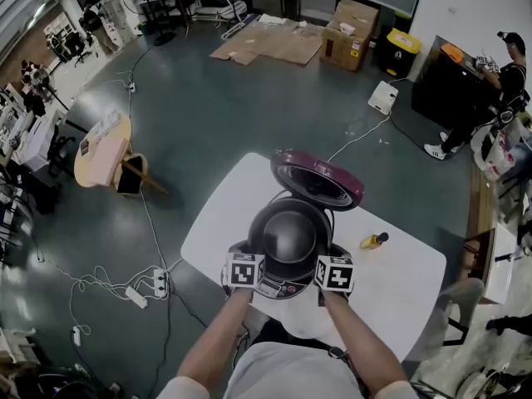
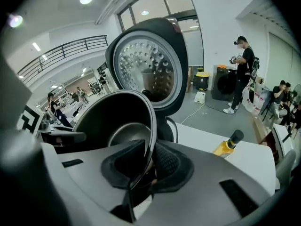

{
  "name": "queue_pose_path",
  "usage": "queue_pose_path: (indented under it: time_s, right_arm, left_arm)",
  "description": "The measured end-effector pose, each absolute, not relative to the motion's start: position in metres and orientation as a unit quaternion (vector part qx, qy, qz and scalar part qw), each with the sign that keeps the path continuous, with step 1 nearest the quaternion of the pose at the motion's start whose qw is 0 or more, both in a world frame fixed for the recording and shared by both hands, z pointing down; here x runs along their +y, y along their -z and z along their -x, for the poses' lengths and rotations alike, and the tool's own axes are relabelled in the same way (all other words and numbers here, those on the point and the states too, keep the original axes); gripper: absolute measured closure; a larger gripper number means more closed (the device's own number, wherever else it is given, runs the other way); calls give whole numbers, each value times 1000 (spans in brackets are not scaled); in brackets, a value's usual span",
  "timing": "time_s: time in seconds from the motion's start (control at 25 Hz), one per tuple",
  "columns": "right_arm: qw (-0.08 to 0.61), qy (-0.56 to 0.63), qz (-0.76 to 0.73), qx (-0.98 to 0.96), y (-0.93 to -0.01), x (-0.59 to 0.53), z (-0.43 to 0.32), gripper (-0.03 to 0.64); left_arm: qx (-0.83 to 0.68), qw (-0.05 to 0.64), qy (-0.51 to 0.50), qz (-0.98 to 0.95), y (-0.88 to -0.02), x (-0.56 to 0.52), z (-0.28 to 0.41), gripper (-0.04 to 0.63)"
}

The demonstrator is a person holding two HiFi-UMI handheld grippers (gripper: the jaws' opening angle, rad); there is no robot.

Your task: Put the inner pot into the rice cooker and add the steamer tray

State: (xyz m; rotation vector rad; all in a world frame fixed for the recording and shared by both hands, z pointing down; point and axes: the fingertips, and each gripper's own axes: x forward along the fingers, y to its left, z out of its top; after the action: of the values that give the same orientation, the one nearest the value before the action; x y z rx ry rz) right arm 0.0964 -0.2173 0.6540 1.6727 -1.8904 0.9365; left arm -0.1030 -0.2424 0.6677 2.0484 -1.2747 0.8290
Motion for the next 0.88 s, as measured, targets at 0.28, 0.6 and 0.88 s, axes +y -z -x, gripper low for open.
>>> queue_pose_path:
  time_s: [0.28,0.6,0.88]
  right_arm:
    - [243,-360,-604,-668,-677,-223,-97,546]
    - [250,-393,-597,-653,-704,-223,-103,537]
    - [258,-416,-595,-637,-723,-220,-101,535]
  left_arm:
    - [-420,257,-386,-780,-693,-254,96,477]
    - [-375,243,-433,-783,-719,-265,87,465]
    - [-349,236,-466,-778,-738,-268,86,457]
